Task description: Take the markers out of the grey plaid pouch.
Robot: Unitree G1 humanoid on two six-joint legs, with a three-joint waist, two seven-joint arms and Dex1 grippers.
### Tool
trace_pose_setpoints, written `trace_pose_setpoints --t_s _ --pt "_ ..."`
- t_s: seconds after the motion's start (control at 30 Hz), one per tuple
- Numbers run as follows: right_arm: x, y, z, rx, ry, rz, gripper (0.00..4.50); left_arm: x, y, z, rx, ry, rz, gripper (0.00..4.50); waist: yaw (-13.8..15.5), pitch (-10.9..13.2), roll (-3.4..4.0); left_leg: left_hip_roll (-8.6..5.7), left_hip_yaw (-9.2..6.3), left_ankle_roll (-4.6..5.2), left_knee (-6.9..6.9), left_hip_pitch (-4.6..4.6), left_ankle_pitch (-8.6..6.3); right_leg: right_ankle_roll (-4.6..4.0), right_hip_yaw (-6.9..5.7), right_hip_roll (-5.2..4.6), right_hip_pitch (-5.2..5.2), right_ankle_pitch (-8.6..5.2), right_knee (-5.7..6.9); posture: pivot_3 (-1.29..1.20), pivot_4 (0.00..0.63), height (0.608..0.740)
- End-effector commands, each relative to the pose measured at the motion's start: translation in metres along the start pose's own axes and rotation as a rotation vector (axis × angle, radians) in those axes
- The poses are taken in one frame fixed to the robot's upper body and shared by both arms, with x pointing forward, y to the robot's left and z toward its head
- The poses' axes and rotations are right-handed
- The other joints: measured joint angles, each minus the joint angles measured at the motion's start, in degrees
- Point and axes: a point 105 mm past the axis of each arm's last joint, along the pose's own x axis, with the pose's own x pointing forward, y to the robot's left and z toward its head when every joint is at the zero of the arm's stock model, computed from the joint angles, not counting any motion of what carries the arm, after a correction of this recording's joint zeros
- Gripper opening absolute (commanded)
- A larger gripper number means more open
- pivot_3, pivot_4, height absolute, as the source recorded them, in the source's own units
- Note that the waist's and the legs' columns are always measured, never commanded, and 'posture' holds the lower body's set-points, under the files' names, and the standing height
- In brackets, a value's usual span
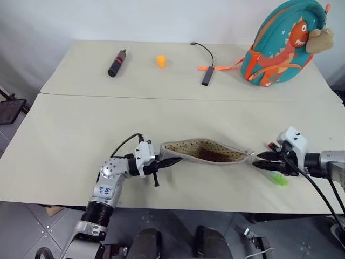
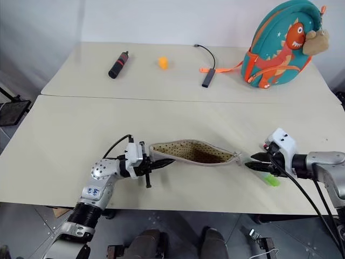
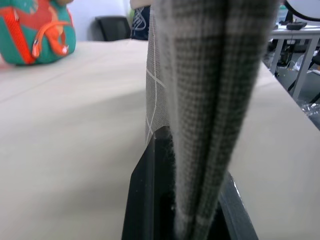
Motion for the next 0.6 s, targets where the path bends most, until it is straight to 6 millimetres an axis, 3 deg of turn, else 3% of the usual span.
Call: trace_pose_setpoints --t_s 0.03,0.1,0.13,0.17,0.4,0.47,0.6 --pt "-0.015 0.005 0.049 -0.197 -0.294 0.040 3.53 -0.016 0.010 0.022 -0.110 -0.069 0.083 0.00 -0.2 0.0 0.00 0.02 0.00 0.00 -0.01 0.01 0.00 0.00 -0.01 0.01 0.00 0.00 0.01 0.00 0.150 0.740" --pt "-0.030 0.014 0.080 -0.199 -0.575 0.075 4.17 -0.044 0.014 0.030 -0.289 -0.105 0.157 0.00 -0.6 0.0 -0.06 0.12 -0.01 -0.03 -0.05 0.04 0.01 0.00 0.01 0.09 0.00 0.00 0.00 0.00 0.150 0.740" --pt "-0.034 0.016 0.085 -0.209 -0.642 0.072 4.47 -0.058 0.014 0.033 -0.361 -0.112 0.184 0.00 -0.9 0.0 -0.07 0.21 -0.15 -0.05 -0.08 0.05 0.02 0.00 0.01 0.13 -0.01 0.00 -0.01 0.00 0.150 0.740" --pt "-0.034 0.019 0.085 -0.212 -0.665 0.081 4.47 -0.071 0.014 0.037 -0.435 -0.124 0.220 0.00 -1.2 0.1 -0.06 0.24 -0.42 -0.07 -0.09 0.06 0.02 -0.01 0.01 0.15 -0.01 0.00 0.00 0.00 0.150 0.740" --pt "-0.015 0.066 0.060 -0.387 -0.695 0.297 4.47 -0.169 0.003 0.041 -0.968 -0.236 0.574 0.00 -1.2 0.1 -0.03 0.34 -0.70 -0.04 -0.05 0.12 0.01 -0.01 0.05 0.01 0.12 -0.01 0.05 0.00 0.150 0.740" --pt "-0.010 0.076 0.055 -0.411 -0.700 0.333 4.47 -0.185 -0.004 0.035 -1.068 -0.237 0.671 0.00 -1.3 0.1 0.01 0.32 -0.70 -0.04 -0.07 0.14 0.01 -0.01 0.09 -0.01 0.11 -0.01 0.05 0.00 0.150 0.740" --pt "-0.002 0.080 0.050 -0.397 -0.710 0.332 4.47 -0.208 -0.006 0.033 -1.105 -0.312 0.852 0.00 -1.1 0.1 0.03 0.27 -0.67 -0.04 -0.07 0.25 0.00 -0.02 0.18 -0.04 0.14 -0.01 0.11 0.00 0.150 0.740"
